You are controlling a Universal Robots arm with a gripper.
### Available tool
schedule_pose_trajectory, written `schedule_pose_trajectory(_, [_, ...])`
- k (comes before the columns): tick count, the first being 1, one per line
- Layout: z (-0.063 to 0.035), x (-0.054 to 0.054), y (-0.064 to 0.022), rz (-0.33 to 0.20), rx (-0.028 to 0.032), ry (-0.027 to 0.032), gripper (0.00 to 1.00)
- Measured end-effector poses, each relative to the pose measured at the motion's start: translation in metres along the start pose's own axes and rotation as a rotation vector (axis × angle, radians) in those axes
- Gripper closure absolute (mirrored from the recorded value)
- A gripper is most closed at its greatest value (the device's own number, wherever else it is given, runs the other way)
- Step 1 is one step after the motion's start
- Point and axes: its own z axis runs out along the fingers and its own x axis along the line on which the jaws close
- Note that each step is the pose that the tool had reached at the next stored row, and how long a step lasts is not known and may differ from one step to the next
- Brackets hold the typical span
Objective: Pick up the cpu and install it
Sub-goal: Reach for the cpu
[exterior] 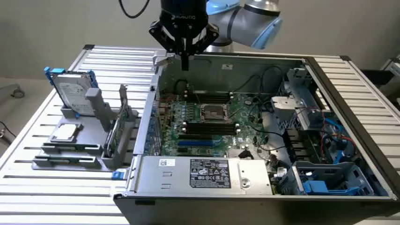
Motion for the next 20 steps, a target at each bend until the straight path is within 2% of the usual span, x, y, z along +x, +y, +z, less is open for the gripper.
schedule_pose_trajectory(14, [-0.0001,0.001,-0.0001,0.000,0.0001,0.0000,0.89])
schedule_pose_trajectory(20, [-0.0004,0.026,-0.0016,0.000,0.0002,0.0015,0.89])
